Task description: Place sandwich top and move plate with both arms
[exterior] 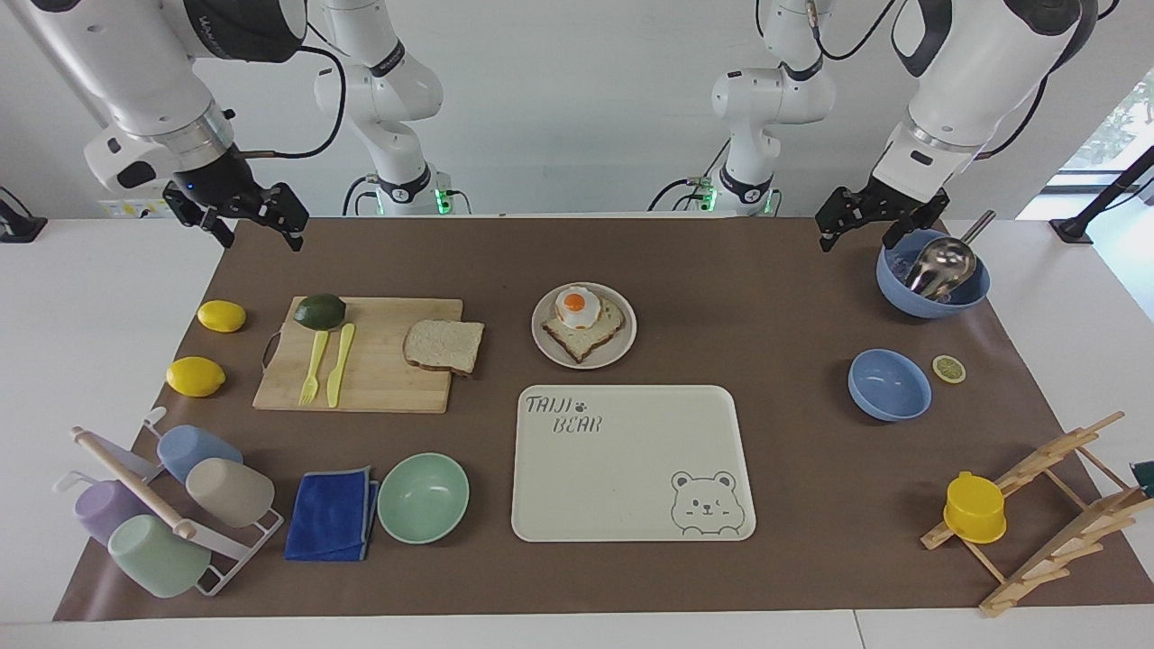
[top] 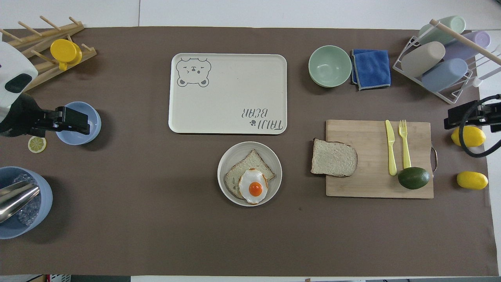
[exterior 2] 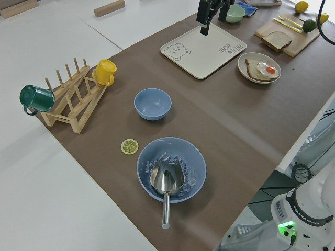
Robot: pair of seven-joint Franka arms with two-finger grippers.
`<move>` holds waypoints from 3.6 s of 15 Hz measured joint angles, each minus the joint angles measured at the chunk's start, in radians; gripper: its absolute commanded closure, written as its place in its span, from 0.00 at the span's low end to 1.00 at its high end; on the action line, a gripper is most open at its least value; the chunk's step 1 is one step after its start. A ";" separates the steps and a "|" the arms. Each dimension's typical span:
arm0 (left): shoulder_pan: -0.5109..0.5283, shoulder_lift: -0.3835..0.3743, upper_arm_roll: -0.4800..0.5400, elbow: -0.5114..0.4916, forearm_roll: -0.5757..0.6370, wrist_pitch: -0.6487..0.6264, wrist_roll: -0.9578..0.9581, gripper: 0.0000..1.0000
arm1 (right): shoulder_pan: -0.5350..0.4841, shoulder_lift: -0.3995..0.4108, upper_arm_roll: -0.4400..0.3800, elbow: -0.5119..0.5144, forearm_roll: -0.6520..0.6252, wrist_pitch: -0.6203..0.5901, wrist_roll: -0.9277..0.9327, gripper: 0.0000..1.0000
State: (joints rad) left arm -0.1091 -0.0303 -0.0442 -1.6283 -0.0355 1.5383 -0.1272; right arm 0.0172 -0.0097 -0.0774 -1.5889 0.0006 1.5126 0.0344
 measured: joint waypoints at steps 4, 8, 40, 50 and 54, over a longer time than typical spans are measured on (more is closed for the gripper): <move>0.000 0.000 0.000 0.000 0.000 0.000 0.000 0.00 | 0.002 0.000 0.002 0.000 0.000 0.000 0.000 0.00; 0.000 0.000 0.000 0.000 0.000 0.000 0.000 0.00 | 0.002 0.000 0.003 0.000 0.000 0.000 0.000 0.00; 0.000 0.000 0.000 0.000 0.000 0.000 0.000 0.00 | 0.516 0.423 0.025 -0.244 -0.337 0.348 0.556 0.00; 0.000 0.000 0.000 0.000 0.000 0.000 0.000 0.00 | 0.548 0.397 0.025 -0.295 -0.385 0.309 0.505 0.39; 0.000 0.000 0.000 0.000 0.000 0.000 0.000 0.00 | 0.562 0.394 0.025 -0.307 -0.412 0.304 0.492 1.00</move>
State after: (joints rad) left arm -0.1091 -0.0303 -0.0442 -1.6283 -0.0355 1.5383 -0.1272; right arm 0.5794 0.3844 -0.0520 -1.8959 -0.4119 1.8165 0.5260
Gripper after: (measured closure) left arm 0.000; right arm 0.533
